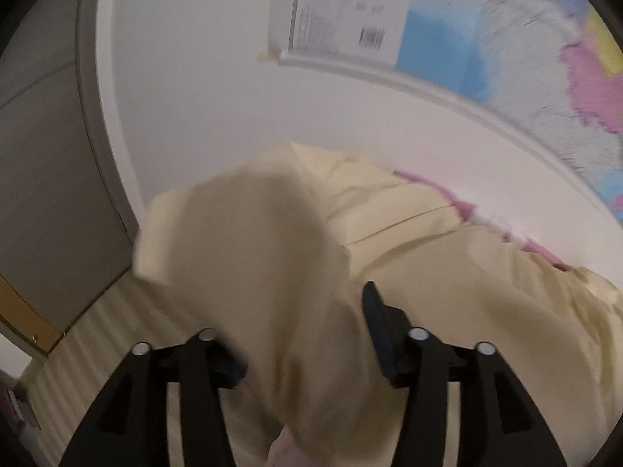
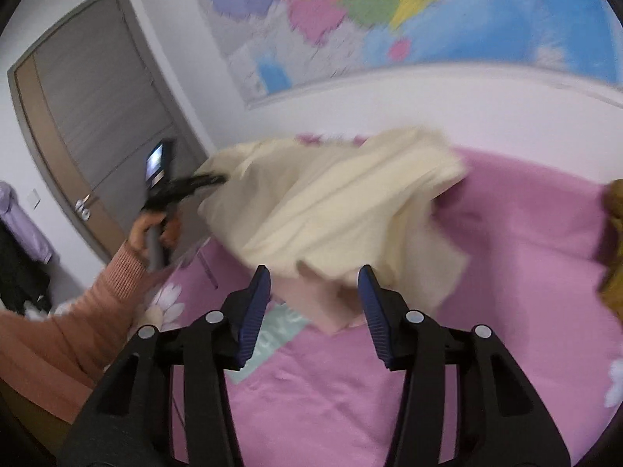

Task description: Fold large clothes

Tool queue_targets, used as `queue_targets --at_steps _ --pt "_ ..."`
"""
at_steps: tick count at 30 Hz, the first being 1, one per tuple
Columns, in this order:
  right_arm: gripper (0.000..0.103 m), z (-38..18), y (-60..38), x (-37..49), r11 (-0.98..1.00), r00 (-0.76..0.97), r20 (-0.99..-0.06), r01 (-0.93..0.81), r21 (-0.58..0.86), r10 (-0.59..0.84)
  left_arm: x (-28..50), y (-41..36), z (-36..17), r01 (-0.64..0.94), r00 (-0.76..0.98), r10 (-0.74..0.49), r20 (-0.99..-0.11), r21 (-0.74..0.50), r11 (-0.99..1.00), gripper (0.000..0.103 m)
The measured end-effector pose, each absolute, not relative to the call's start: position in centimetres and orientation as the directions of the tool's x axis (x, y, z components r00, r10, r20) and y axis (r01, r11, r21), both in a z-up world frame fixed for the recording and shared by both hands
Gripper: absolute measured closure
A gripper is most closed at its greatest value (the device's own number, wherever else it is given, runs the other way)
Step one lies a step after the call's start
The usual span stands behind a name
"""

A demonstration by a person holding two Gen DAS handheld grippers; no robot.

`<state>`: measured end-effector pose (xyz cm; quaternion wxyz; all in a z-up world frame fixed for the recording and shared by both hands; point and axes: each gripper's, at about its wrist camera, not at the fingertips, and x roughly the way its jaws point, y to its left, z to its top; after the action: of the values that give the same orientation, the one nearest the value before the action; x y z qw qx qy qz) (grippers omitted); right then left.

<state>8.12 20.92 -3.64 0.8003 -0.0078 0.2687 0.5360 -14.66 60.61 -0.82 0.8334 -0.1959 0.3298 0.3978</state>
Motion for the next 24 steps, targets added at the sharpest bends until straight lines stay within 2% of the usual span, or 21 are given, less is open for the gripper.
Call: queue_targets --at_steps 5,7,9,11,14,18,24 --pt "0.063 -2.5 20.4 9.6 0.443 0.329 -0.363 -0.847 0.294 0.871 -16.4 56.2 1.6 -0.761 0.531 0.565 -0.631 -0.061 0.646 0.043" --pt "0.063 -3.0 22.0 10.4 0.472 0.347 -0.396 -0.835 0.282 0.850 -16.2 54.0 2.4 -0.737 0.557 0.575 -0.599 -0.036 0.675 0.040" --pt "0.063 -4.0 24.5 11.1 0.499 0.352 -0.447 -0.824 0.268 0.822 -14.8 53.1 2.5 -0.702 0.577 0.568 -0.586 -0.001 0.712 0.032" --pt "0.065 -6.1 26.6 11.3 0.522 0.334 -0.533 -0.816 0.249 0.777 -13.4 52.3 1.8 -0.666 0.590 0.522 -0.616 -0.006 0.746 0.030" --pt "0.066 -8.4 27.8 10.9 0.524 0.313 -0.591 -0.821 0.225 0.744 -10.9 51.8 -0.4 -0.636 0.570 0.464 -0.678 -0.006 0.771 0.030" --pt "0.065 -8.1 26.8 10.9 0.527 0.307 -0.595 -0.816 0.237 0.743 -10.8 50.6 -1.5 -0.640 0.545 0.460 -0.701 0.007 0.769 0.031" --pt "0.060 -6.2 26.3 9.7 0.533 0.367 -0.533 -0.824 0.194 0.762 -10.1 47.5 -0.3 -0.618 0.565 0.489 -0.665 0.051 0.784 0.021"
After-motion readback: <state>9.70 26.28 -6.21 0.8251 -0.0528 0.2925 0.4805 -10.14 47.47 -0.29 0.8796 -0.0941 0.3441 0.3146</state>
